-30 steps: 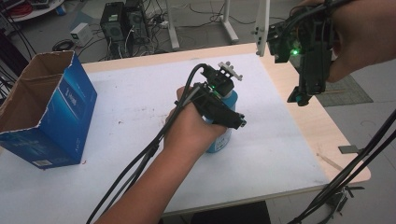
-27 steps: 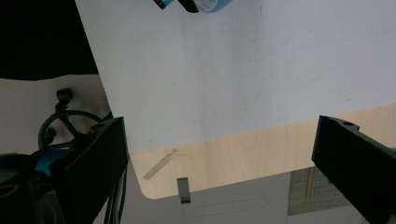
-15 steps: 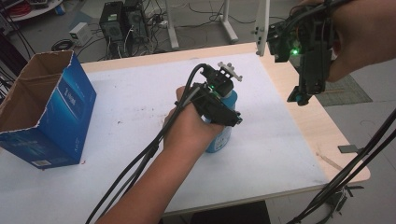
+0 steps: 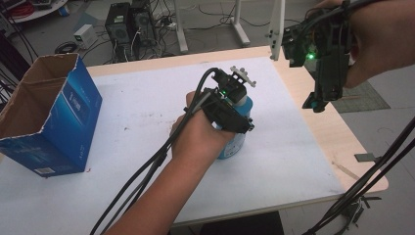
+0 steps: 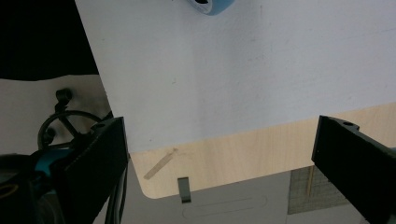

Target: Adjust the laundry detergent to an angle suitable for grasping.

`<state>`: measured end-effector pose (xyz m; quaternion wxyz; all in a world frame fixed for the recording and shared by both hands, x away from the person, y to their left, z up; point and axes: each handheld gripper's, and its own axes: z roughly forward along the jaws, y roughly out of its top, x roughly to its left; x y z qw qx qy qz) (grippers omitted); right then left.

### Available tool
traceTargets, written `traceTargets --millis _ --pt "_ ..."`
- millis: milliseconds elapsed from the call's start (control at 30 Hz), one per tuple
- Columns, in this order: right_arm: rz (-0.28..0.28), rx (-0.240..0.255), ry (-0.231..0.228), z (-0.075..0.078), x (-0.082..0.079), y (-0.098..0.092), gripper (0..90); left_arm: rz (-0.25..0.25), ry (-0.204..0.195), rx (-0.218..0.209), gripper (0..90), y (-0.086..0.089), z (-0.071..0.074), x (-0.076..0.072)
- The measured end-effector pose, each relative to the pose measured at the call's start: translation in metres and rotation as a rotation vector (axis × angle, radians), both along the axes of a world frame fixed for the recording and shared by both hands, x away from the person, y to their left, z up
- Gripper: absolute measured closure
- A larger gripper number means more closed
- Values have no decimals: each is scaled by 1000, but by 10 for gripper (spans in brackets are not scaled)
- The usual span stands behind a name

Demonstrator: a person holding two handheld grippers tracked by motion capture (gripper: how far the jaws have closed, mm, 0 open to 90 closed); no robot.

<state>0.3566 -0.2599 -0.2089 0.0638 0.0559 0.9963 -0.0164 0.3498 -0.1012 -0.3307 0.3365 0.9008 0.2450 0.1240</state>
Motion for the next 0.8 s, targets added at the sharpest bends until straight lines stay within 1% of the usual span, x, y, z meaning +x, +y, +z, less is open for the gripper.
traceTargets --millis 33,100,200,300,400,467,567,633,667,800 --pt "-1 0 -1 0 0 0 31 -3 -6 0 437 1 1 -1" --pt "-6 2 0 0 -1 1 31 -3 -4 -10 437 4 5 -1" --pt "0 2 -1 0 -1 2 31 -3 11 -32 437 10 12 -1" --pt "3 2 -1 0 0 4 31 -5 18 -36 437 16 17 -1" --pt "6 3 0 1 0 6 31 -11 27 -25 437 24 23 0" --pt "9 0 0 0 0 8 31 -18 31 -8 437 30 28 -1" --pt "15 2 1 0 1 11 31 -46 42 32 437 40 37 -1" --pt "14 0 1 0 1 13 31 -55 50 41 437 46 42 -2" --pt "22 1 1 0 1 14 30 -65 54 41 437 50 46 -3" --pt "27 0 2 0 1 20 31 -112 74 49 437 64 58 -4"
